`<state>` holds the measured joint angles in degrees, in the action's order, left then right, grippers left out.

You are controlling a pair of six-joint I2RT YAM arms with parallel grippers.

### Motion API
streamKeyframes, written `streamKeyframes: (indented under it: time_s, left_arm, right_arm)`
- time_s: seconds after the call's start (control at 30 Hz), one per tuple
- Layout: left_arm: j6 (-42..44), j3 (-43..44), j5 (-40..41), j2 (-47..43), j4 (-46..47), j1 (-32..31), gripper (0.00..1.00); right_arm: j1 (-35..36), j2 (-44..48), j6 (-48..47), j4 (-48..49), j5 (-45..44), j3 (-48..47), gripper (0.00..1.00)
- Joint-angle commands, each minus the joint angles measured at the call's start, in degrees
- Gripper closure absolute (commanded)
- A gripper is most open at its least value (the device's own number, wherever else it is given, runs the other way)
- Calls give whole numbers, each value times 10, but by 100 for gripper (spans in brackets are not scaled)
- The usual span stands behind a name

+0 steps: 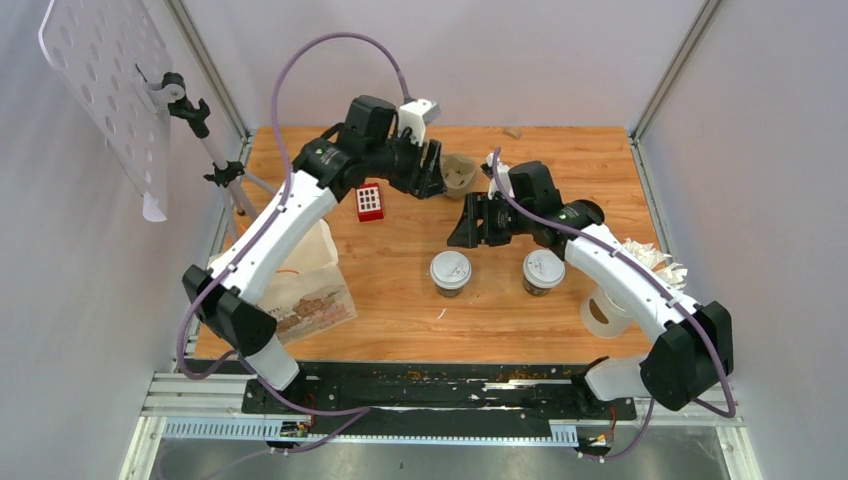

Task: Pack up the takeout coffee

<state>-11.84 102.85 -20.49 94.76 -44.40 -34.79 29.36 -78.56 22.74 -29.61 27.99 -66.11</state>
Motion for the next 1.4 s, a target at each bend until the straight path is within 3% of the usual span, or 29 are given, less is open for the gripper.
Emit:
streamKeyframes:
  time_s: [0.0, 0.07, 0.1, 0.13, 0.2, 0.37, 0.7, 1.17, 1.37]
  left_arm:
    - [20, 52, 3, -60, -76, -1, 31]
    - [21, 53, -4, -89, -81, 0, 22]
    - [21, 50, -8, -102, -83, 0, 6]
    - [22, 44, -9, -116, -84, 0, 1]
    - [21, 23, -7, -144, -81, 0, 0]
    - [13, -33, 9, -209, -80, -1, 0]
    - [-25, -127, 1, -302, -83, 0, 0]
    - [-11, -140, 54, -339, -104, -1, 0]
    - [2, -134, 69, -342, -108, -1, 0]
  right_arm:
    - [24, 7, -40, -85, -97, -41, 31]
    - [43, 4, -48, -109, -138, -55, 22]
    - [55, 3, -51, -117, -157, -61, 20]
    - [67, 2, -53, -124, -178, -66, 16]
    - [90, -2, -56, -132, -216, -72, 8]
    - [129, -31, -69, -141, -274, -92, 0]
    - [172, -107, -84, -163, -354, -144, 0]
    - [186, -185, -108, -143, -347, -160, 0]
    - [188, -193, -109, -145, -353, -154, 7]
